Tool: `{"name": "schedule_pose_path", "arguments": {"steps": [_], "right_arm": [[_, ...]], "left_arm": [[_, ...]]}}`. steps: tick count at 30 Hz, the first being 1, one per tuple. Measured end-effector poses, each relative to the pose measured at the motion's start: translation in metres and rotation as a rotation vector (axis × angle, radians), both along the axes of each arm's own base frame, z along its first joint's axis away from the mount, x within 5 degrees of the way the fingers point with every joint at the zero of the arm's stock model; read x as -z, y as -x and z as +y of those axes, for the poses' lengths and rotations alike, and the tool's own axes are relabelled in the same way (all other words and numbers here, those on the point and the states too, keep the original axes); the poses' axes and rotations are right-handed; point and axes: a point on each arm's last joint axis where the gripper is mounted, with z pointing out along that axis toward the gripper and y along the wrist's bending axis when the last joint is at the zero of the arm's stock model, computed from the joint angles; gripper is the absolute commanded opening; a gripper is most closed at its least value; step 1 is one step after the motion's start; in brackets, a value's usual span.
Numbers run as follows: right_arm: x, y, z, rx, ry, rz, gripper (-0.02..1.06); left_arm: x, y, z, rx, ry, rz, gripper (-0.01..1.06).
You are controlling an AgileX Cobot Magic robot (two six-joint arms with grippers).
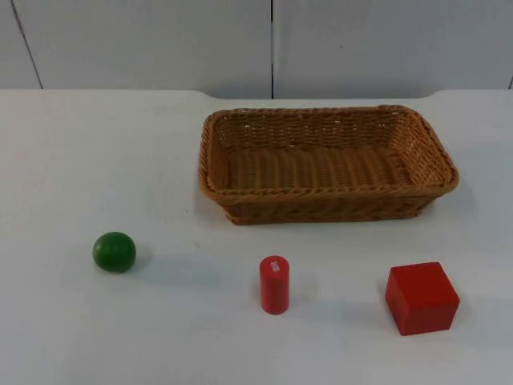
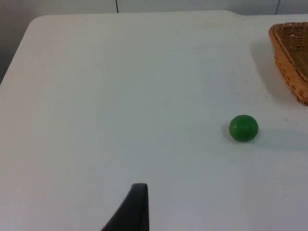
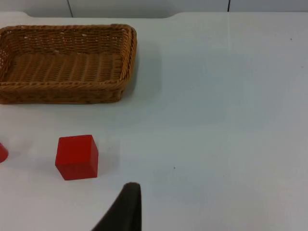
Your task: Pick up the basket with the left hand and place the object to the left of the red cylinder into the basket with the right hand.
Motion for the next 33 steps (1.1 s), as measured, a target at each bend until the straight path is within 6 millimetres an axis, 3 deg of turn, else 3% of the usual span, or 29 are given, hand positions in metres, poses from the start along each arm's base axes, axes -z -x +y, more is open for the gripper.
{"name": "schedule_pose_path", "arguments": {"steps": [4, 11, 15, 18, 22, 28, 33], "right_arm": [[-0.001, 0.001, 0.001, -0.01, -0.015, -0.004, 1.05], [-0.03, -0.015, 0.003, -0.024, 0.003, 0.035, 1.05], [-0.05, -0.047, 0.005, -0.028, 0.012, 0.091, 1.05], [-0.054, -0.06, 0.006, -0.028, 0.014, 0.118, 1.05], [-0.052, -0.093, 0.008, -0.028, 0.015, 0.192, 1.05], [-0.038, -0.124, 0.01, -0.028, 0.021, 0.32, 1.05], [-0.031, -0.136, 0.01, -0.028, 0.024, 0.379, 1.05]], "left_arm": [[0.0, 0.0, -0.001, 0.006, 0.009, 0.0, 1.05], [-0.023, -0.011, -0.008, 0.055, 0.089, 0.033, 1.05], [-0.034, -0.04, -0.009, 0.053, 0.108, 0.137, 1.05], [-0.035, -0.055, -0.009, 0.048, 0.112, 0.185, 1.05], [-0.03, -0.079, -0.009, 0.044, 0.126, 0.277, 1.05], [-0.023, -0.1, -0.009, 0.035, 0.134, 0.347, 1.05], [-0.02, -0.108, -0.009, 0.031, 0.138, 0.37, 1.05]]}}
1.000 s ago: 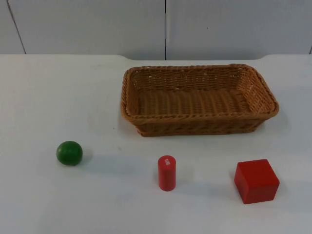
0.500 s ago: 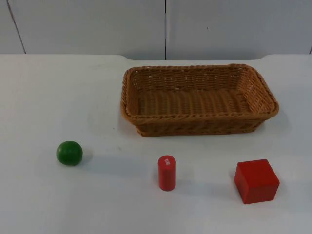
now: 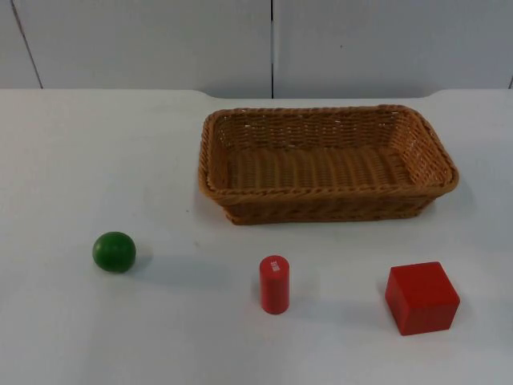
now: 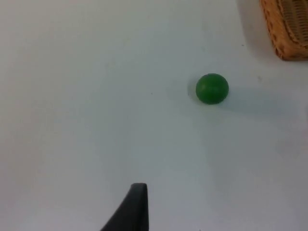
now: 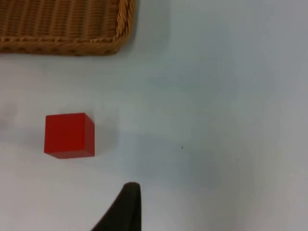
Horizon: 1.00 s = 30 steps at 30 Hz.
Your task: Pick up the basket with the left hand and place the object to the left of the red cylinder into the basket with the right hand.
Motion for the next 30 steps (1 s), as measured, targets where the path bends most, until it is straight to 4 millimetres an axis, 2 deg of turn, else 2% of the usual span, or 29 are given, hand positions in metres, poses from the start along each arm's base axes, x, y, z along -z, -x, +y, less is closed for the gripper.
{"name": "schedule_pose_path", "arguments": {"steps": [7, 12, 17, 18, 22, 23, 26, 27, 29, 30], "right_arm": [[0.002, -0.004, 0.0, 0.0, 0.008, 0.006, 1.05], [0.001, -0.004, 0.0, 0.0, 0.007, -0.004, 1.05], [0.003, -0.005, 0.0, 0.0, 0.007, -0.007, 1.05], [0.003, -0.005, 0.0, 0.0, 0.007, -0.007, 1.05], [0.007, -0.005, 0.0, 0.0, 0.007, -0.003, 1.05], [0.007, -0.005, 0.0, 0.0, 0.007, -0.003, 1.05], [0.006, -0.006, 0.0, 0.001, 0.007, -0.014, 1.05], [0.006, -0.006, 0.0, 0.001, 0.007, -0.014, 1.05], [0.006, -0.006, 0.0, 0.001, 0.007, -0.016, 1.05], [0.006, -0.006, 0.0, 0.001, 0.007, -0.017, 1.05]], "left_arm": [[0.005, -0.009, 0.0, 0.002, -0.001, 0.043, 1.05], [0.013, -0.024, -0.003, 0.019, 0.028, 0.095, 1.05], [0.027, -0.065, -0.011, 0.078, 0.103, 0.152, 1.05], [0.027, -0.065, -0.011, 0.078, 0.103, 0.152, 1.05], [0.038, -0.121, -0.017, 0.113, 0.123, 0.188, 1.05], [0.038, -0.121, -0.017, 0.113, 0.123, 0.188, 1.05], [0.044, -0.163, -0.033, 0.164, 0.109, 0.2, 1.05], [0.044, -0.163, -0.033, 0.164, 0.109, 0.2, 1.05], [0.052, -0.189, -0.049, 0.208, 0.097, 0.201, 1.05], [0.059, -0.211, -0.061, 0.234, 0.092, 0.21, 1.05]]}}
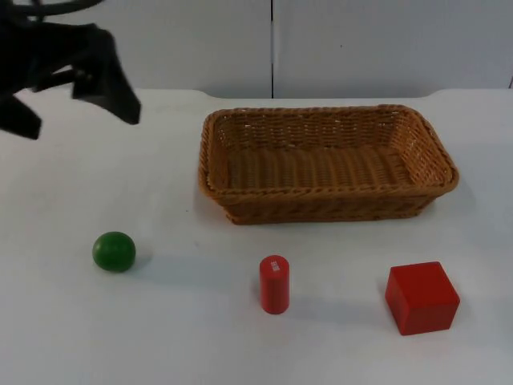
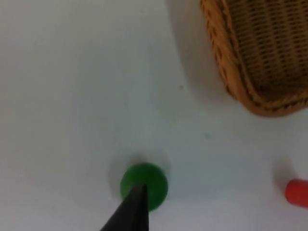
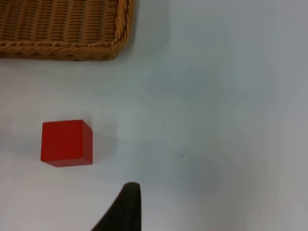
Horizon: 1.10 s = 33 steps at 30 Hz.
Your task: Pick up the basket with the left hand and place the object to the left of the red cylinder into the basket with the right hand.
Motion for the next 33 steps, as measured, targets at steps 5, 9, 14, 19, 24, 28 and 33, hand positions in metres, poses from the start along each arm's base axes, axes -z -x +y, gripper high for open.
{"name": "schedule_pose_path", "arguments": {"steps": [5, 9, 14, 19, 24, 28, 33], "right_arm": [[0.001, 0.0, 0.0, 0.0, 0.0, 0.002, 1.05], [0.006, 0.0, 0.0, 0.0, 0.001, 0.01, 1.05], [0.008, 0.0, 0.0, 0.0, 0.0, 0.008, 1.05], [0.009, -0.001, -0.001, 0.0, 0.01, 0.004, 1.05], [0.009, -0.001, -0.001, 0.0, 0.014, 0.004, 1.05], [0.009, -0.001, -0.001, 0.0, 0.017, 0.003, 1.05], [0.009, -0.001, -0.001, 0.0, 0.017, 0.003, 1.05]], "left_arm": [[0.024, -0.059, -0.024, 0.043, 0.002, 0.032, 1.05], [0.041, -0.102, -0.036, 0.059, 0.014, 0.056, 1.05], [0.076, -0.139, -0.055, 0.084, 0.029, 0.147, 1.05], [0.105, -0.16, -0.077, 0.106, 0.001, 0.219, 1.05], [0.13, -0.164, -0.089, 0.116, -0.013, 0.272, 0.9], [0.14, -0.163, -0.091, 0.113, -0.017, 0.293, 0.53], [0.144, -0.164, -0.09, 0.113, -0.025, 0.294, 0.26]]}}
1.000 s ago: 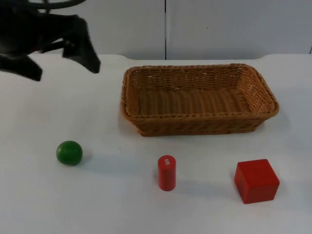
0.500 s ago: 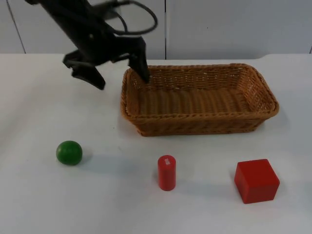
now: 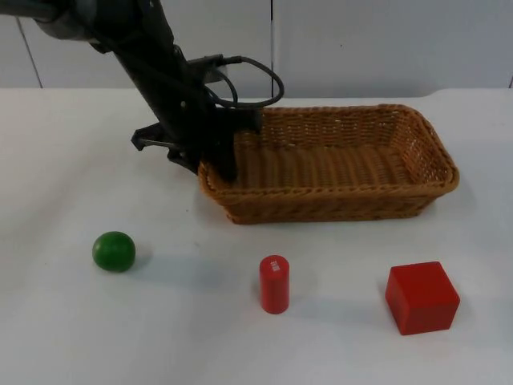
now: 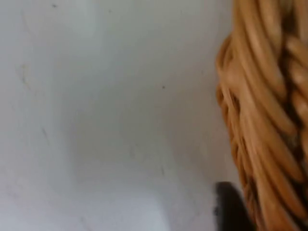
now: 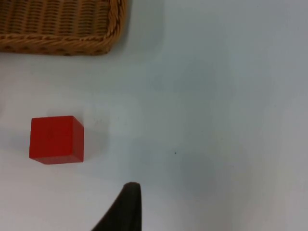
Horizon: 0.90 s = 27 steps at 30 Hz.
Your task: Pick up the basket with the left hand and place the object to the left of the red cylinder into the basket with the right hand.
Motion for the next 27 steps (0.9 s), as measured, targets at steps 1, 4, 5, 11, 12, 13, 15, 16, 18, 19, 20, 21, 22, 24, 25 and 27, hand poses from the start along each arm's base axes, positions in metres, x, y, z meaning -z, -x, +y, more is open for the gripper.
{"name": "schedule_pose_path", "arguments": {"steps": [1, 4, 5, 11, 12, 13, 15, 16, 18, 19, 20, 21, 22, 24, 25, 27], "right_arm": [[0.0, 0.0, 0.0, 0.0, 0.0, 0.0, 1.05], [0.0, 0.0, 0.0, 0.0, 0.0, -0.002, 1.05], [0.0, 0.0, 0.0, 0.0, 0.0, -0.004, 1.05], [-0.001, -0.001, 0.0, 0.0, -0.001, -0.014, 1.05], [-0.001, -0.001, 0.0, 0.0, -0.001, -0.019, 1.05], [-0.001, -0.002, 0.0, 0.0, -0.001, -0.024, 1.05], [-0.002, -0.002, 0.0, 0.0, -0.002, -0.026, 1.05], [-0.002, -0.002, 0.0, 0.0, -0.002, -0.026, 1.05], [-0.002, -0.002, 0.0, 0.0, -0.002, -0.026, 1.05], [-0.002, -0.002, 0.0, 0.0, -0.002, -0.026, 1.05], [-0.002, -0.002, 0.0, 0.0, -0.002, -0.026, 1.05], [-0.002, -0.002, 0.0, 0.0, -0.002, -0.026, 1.05], [-0.002, -0.002, 0.0, 0.0, -0.002, -0.026, 1.05], [-0.002, -0.002, 0.0, 0.0, -0.002, -0.026, 1.05], [-0.002, -0.002, 0.0, 0.0, -0.002, -0.026, 1.05], [-0.002, -0.002, 0.0, 0.0, -0.002, -0.026, 1.05]], "left_arm": [[0.0, 0.0, 0.0, -0.008, 0.001, -0.002, 0.2], [-0.001, -0.002, -0.001, -0.037, 0.012, -0.008, 0.08], [-0.002, -0.003, -0.001, -0.051, 0.02, -0.008, 0.02], [-0.003, -0.005, -0.004, -0.109, 0.044, -0.015, 0.0], [-0.004, -0.006, -0.005, -0.131, 0.063, -0.021, 0.0], [-0.005, -0.008, -0.006, -0.156, 0.089, -0.027, 0.0], [-0.007, -0.009, -0.007, -0.184, 0.119, -0.029, 0.0], [-0.012, -0.011, -0.008, -0.208, 0.145, -0.044, 0.0], [-0.029, -0.014, -0.005, -0.248, 0.191, -0.071, 0.0], [-0.029, -0.014, -0.005, -0.248, 0.191, -0.071, 0.0], [-0.043, -0.015, -0.005, -0.254, 0.211, -0.09, 0.0], [-0.057, -0.014, -0.003, -0.256, 0.225, -0.103, 0.0], [-0.076, -0.013, -0.001, -0.252, 0.237, -0.123, 0.0], [-0.097, -0.01, 0.002, -0.248, 0.254, -0.144, 0.0], [-0.114, -0.006, 0.004, -0.239, 0.266, -0.151, 0.0], [-0.155, 0.005, 0.013, -0.219, 0.289, -0.169, 0.0]]}}
